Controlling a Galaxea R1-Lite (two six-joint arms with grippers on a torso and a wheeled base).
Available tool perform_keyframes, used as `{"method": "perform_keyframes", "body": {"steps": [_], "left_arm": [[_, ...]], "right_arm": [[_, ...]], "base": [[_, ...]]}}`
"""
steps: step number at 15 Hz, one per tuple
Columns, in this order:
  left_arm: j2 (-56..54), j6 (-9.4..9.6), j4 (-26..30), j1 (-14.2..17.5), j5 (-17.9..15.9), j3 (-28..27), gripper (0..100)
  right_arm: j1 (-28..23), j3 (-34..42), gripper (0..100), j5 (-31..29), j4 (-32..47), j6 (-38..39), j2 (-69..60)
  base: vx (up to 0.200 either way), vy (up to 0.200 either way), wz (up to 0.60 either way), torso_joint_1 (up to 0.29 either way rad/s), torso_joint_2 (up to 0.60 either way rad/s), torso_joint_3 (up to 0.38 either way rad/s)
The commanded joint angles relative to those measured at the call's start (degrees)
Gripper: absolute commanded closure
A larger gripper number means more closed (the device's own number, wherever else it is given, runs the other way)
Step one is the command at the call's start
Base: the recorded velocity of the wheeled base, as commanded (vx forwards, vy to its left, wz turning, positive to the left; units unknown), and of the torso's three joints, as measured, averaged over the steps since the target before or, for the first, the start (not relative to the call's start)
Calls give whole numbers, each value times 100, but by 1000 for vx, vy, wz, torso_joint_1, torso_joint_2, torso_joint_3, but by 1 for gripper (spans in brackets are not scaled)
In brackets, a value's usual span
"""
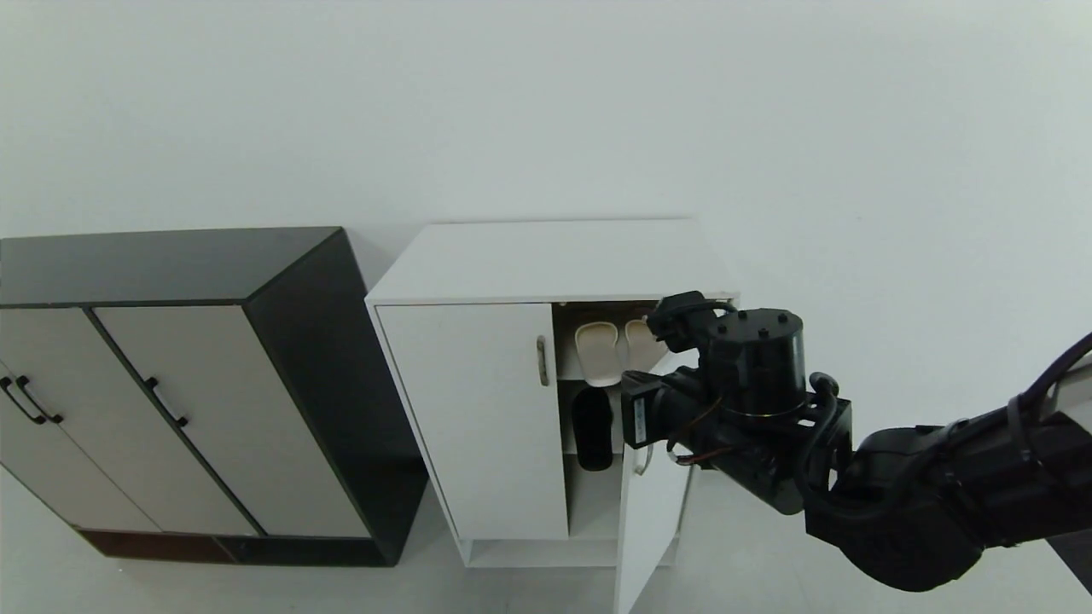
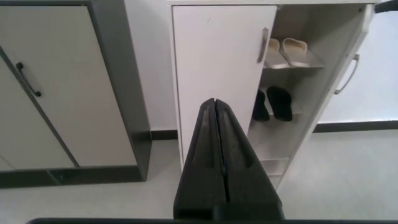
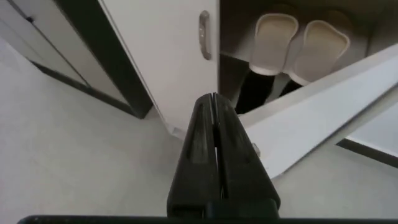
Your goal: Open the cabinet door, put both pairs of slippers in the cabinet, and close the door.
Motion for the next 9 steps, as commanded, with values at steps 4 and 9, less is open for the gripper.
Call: {"method": "perform_keyframes", "body": {"steps": [4, 9], "left_arm": [[-1, 7, -1, 0, 1, 0, 100], [-1, 7, 7, 0, -8, 0, 100]], "right_arm": [[-328, 654, 100, -157, 676, -156, -440], [-319, 944, 100, -157, 658, -121, -397]], "base": [[0, 0, 0, 0, 0, 0], [200, 0, 0, -1, 3, 6]]}}
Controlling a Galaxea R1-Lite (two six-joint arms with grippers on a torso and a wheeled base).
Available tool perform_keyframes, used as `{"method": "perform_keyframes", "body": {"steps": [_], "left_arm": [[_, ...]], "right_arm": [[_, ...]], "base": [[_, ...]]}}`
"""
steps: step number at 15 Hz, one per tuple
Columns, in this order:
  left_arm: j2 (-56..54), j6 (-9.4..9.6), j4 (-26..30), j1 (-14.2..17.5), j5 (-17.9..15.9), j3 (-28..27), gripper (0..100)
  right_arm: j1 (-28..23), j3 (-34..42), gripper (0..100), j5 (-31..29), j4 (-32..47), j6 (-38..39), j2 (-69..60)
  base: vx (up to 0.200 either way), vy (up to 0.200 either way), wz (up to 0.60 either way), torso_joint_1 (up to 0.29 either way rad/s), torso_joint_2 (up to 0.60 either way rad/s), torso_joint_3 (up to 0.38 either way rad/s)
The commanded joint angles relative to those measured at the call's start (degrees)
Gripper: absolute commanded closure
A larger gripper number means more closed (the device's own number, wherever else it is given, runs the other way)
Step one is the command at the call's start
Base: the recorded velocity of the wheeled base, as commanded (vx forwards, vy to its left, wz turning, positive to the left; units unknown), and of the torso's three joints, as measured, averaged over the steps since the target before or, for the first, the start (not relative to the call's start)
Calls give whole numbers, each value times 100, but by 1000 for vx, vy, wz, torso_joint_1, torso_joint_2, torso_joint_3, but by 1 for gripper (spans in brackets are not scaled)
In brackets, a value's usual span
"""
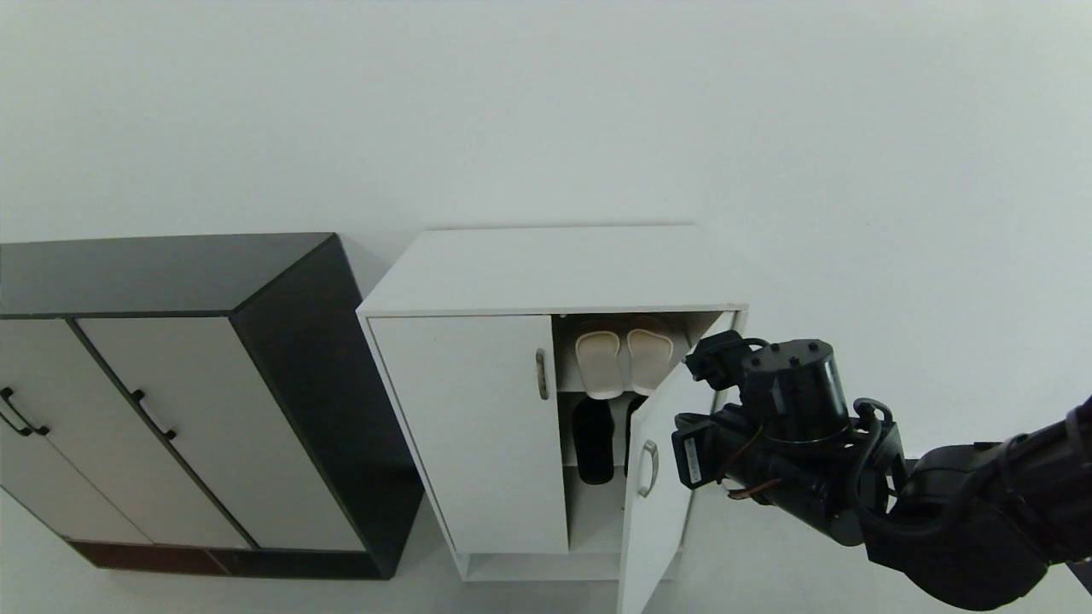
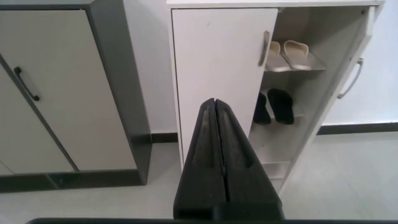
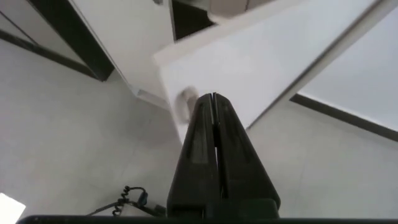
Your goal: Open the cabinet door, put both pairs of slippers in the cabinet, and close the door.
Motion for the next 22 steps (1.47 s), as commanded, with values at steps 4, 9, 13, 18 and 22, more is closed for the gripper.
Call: {"method": "perform_keyframes", "body": {"steps": [4, 9, 13, 18, 22], "left_arm": [[-1, -2, 0, 0, -2, 0, 100], [-1, -11, -9, 0, -2, 0, 100], [-1, -11, -9, 0, 7, 0, 100], [-1, -19, -9, 0, 7, 0, 100], [-1, -19, -9, 0, 7, 0, 100]], "right_arm": [[8, 92, 100, 19, -7, 3, 27], [8, -418, 100, 72, -7, 3, 466], [8, -972, 100, 72, -16, 3, 958], [-168, -1701, 100, 81, -130, -6, 1574], [-352, -2079, 100, 160, -148, 30, 1864]], "base": [[0, 0, 0, 0, 0, 0], [0, 0, 0, 0, 0, 0], [0, 0, 0, 0, 0, 0], [0, 0, 0, 0, 0, 0], [0, 0, 0, 0, 0, 0]]}}
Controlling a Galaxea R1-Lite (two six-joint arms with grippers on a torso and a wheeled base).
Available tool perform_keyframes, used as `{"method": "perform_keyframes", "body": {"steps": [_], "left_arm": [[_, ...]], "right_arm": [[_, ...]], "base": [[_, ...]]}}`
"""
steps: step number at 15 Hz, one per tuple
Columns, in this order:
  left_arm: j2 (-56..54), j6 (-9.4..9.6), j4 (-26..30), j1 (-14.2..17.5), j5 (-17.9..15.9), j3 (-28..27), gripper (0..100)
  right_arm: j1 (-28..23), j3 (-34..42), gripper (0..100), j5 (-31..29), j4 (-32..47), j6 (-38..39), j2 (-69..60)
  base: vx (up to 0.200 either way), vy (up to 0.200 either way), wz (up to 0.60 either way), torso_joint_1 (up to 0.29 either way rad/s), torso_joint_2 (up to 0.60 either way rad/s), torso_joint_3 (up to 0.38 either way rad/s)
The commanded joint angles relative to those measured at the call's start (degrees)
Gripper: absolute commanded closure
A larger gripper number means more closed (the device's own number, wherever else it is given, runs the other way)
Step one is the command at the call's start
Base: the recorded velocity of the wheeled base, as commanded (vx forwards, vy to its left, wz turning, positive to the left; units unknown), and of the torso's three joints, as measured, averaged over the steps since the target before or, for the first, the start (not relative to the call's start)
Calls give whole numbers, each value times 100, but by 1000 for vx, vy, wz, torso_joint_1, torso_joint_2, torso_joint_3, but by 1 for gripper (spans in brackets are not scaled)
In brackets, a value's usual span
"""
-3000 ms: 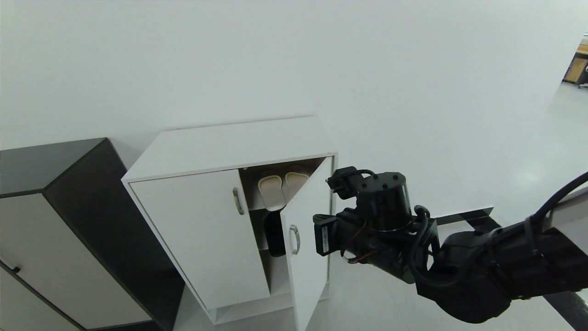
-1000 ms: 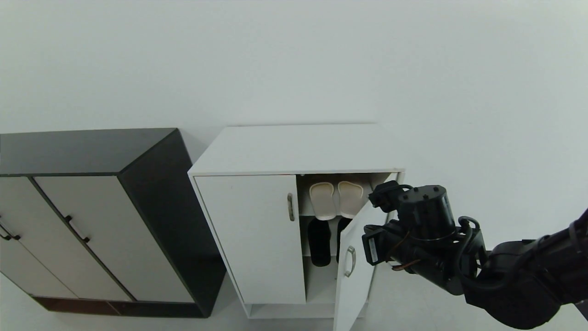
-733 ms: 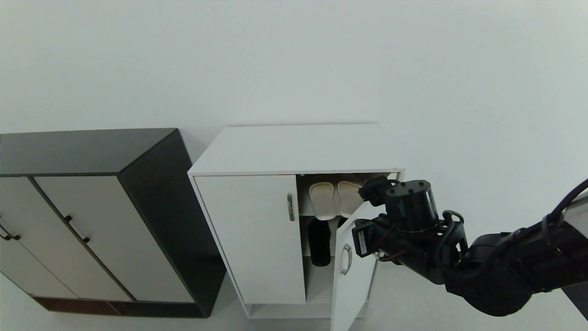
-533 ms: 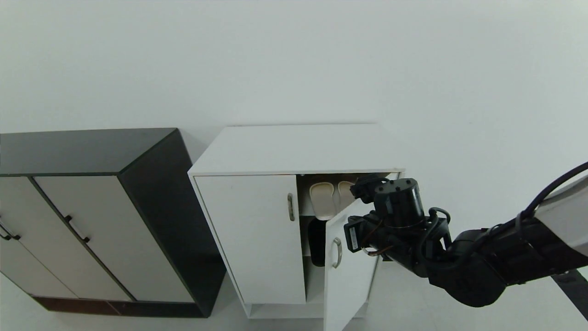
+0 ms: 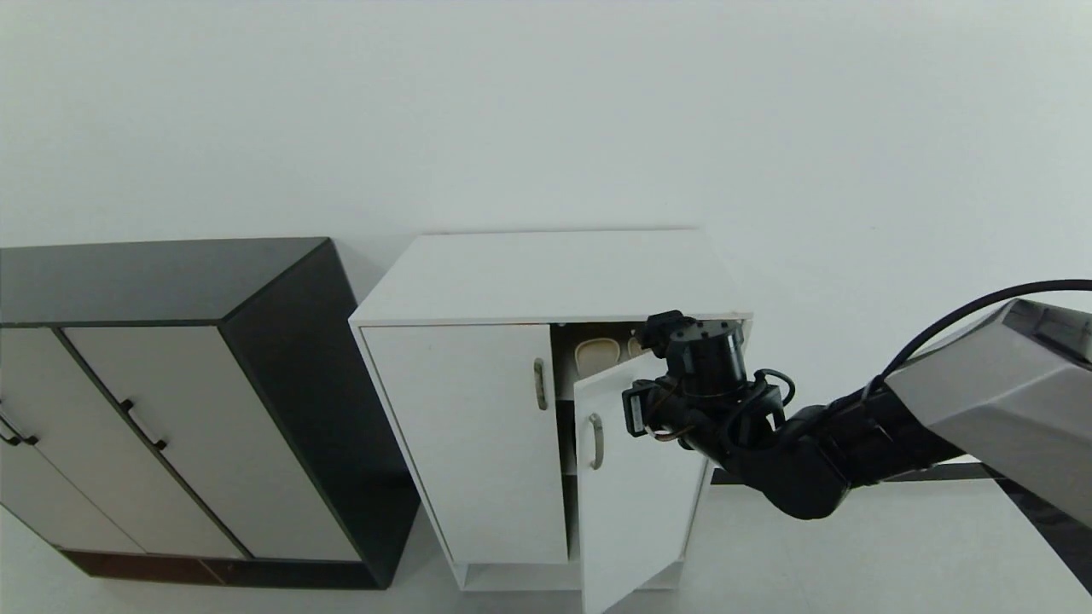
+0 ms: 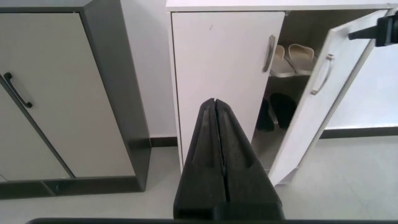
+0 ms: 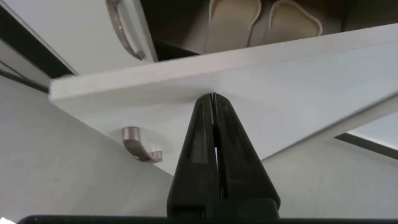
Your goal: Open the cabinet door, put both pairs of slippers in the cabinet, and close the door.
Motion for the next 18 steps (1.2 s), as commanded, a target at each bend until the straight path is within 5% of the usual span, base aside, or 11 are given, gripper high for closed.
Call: {"method": "perform_keyframes", "body": {"steps": [1, 18], "left_arm": [[-1, -3, -4, -2, 1, 0, 100], [-1, -3, 5, -2, 1, 0, 100]], "right_arm": [[-74, -226, 100, 49, -65, 76, 246], [-601, -1615, 100, 260, -188, 137, 1283]], "base": [[0, 0, 0, 0, 0, 0], [0, 0, 0, 0, 0, 0]]}}
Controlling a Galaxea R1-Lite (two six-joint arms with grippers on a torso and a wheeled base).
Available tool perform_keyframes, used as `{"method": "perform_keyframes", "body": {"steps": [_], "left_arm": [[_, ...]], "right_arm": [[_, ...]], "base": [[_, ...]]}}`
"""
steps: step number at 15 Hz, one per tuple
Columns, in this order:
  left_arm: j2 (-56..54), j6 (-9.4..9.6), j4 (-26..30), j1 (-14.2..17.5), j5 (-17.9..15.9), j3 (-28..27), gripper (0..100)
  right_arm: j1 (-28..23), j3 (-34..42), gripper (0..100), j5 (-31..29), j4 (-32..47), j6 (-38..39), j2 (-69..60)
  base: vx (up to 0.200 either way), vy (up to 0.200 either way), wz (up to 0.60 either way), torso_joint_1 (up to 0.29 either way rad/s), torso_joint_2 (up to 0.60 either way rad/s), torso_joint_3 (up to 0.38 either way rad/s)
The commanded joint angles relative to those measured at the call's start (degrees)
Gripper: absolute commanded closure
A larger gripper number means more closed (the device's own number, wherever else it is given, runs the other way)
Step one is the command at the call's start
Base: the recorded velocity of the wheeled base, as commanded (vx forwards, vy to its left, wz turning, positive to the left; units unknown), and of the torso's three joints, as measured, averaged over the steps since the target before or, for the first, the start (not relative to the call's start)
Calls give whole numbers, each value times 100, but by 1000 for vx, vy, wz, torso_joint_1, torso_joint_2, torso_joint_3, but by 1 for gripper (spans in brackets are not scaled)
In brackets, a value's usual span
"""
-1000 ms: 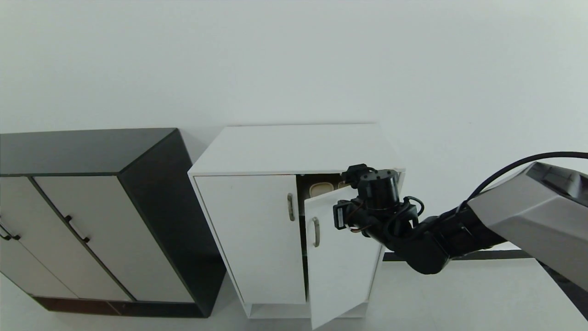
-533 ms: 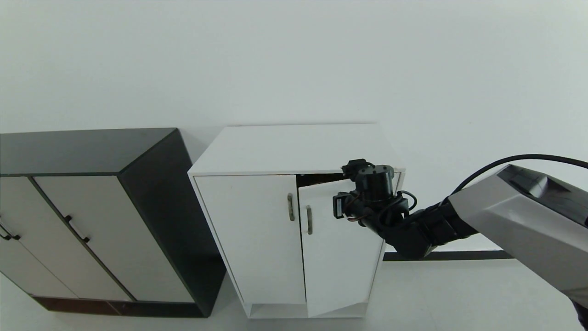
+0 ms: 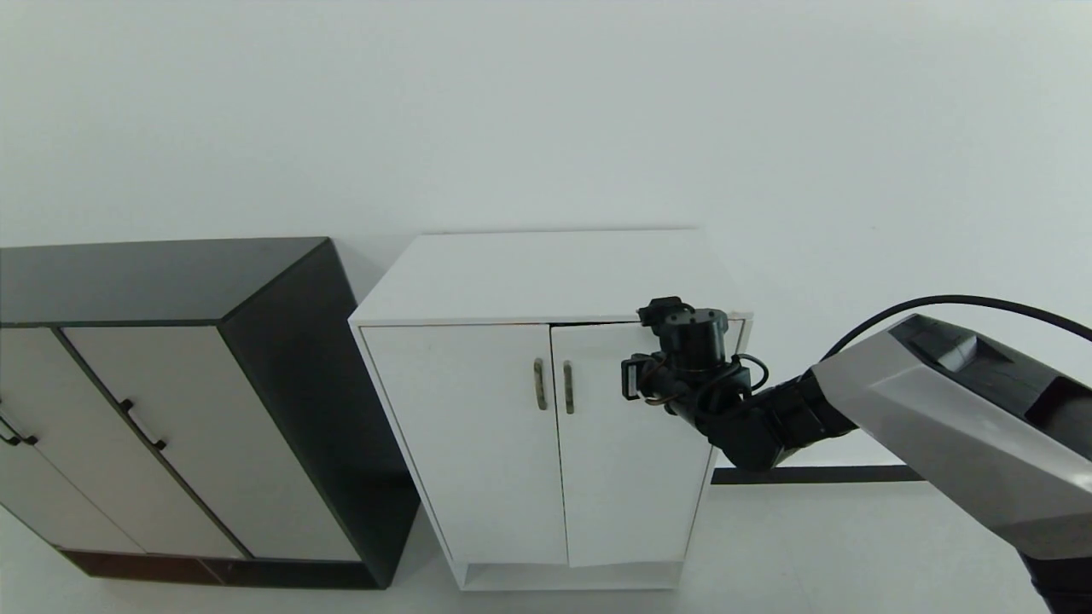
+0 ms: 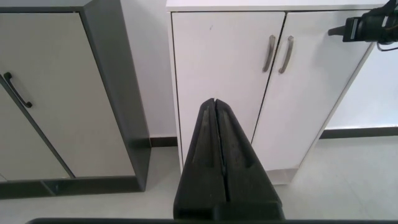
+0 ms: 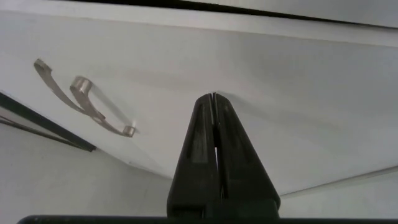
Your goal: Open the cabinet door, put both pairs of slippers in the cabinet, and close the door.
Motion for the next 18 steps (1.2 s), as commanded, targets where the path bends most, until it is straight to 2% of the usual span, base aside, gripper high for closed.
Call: {"method": "perform_keyframes", "body": {"steps": [1, 18], "left_arm": [[-1, -2, -4, -2, 7, 0, 100], [-1, -2, -4, -2, -2, 0, 100]], "right_arm": [[-14, -30, 100, -1, -2, 2, 54], [-137, -426, 100, -10, 33, -7, 300]], "base": [[0, 0, 0, 0, 0, 0], [0, 0, 0, 0, 0, 0]]}}
